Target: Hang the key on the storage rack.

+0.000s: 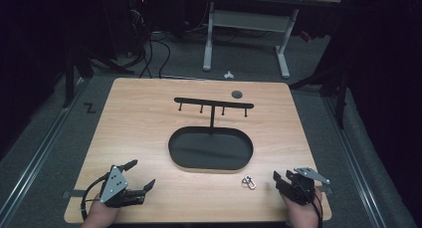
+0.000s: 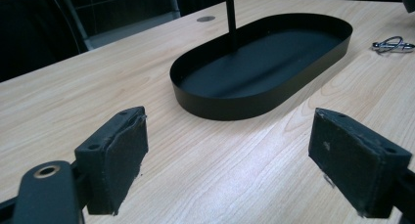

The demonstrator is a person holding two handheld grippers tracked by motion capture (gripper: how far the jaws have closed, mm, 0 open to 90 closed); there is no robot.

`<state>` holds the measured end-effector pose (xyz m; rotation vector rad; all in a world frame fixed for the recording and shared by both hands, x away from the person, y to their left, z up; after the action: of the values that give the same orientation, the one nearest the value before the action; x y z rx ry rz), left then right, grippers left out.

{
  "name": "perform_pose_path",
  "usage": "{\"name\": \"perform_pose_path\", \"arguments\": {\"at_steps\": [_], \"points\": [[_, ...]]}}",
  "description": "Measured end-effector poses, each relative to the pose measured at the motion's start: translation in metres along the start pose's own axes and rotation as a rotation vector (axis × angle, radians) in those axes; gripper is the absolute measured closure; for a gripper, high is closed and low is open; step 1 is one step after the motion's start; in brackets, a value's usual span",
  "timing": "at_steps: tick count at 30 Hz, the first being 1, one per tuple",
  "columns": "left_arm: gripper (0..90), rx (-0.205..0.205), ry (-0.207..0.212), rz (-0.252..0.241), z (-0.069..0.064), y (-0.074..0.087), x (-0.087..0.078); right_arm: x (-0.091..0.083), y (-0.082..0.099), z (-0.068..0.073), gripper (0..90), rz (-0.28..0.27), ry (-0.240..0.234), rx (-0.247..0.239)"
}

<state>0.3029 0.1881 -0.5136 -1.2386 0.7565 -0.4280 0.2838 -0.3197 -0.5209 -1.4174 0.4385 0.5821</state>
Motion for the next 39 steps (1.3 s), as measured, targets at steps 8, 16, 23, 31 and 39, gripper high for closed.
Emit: {"name": "perform_pose_path", "arguments": {"at_steps": [8, 16, 23, 31, 39], "points": [[15.1, 0.011, 0.013, 0.000, -0.0021, -0.0024, 0.0096, -0.0046, 0.0042, -0.0008, 46.7, 0.002, -0.013, 0.003], [15.2, 0.008, 0.005, -0.003, -0.0009, -0.0027, 0.0076, -0.0010, 0.0058, 0.0010, 46.2, 0.021, -0.023, 0.004], [15.1, 0.009, 0.004, 0.003, -0.0009, -0.0019, 0.0099, 0.0003, 0.0066, 0.0016, 45.8, 0.025, -0.028, -0.007], [15.2, 0.005, 0.000, 0.001, -0.0004, -0.0019, 0.0093, 0.0031, 0.0071, 0.0036, 45.8, 0.032, -0.033, -0.026], [15.2, 0.008, 0.007, 0.006, -0.0008, -0.0017, 0.0094, 0.0037, 0.0079, 0.0069, 45.4, 0.032, -0.039, -0.052]]}}
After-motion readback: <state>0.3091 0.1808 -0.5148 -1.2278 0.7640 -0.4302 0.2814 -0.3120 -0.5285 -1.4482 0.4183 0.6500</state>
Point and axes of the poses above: each handheld gripper's, and its own axes: x roughly forward along the jaws, y roughly out of its underside, z roughly to its left, the point moved 2 cm from there along x, roughly forward along the jaws, and after that the axes turned 3 degrees about -z, right-handed, at the moved point
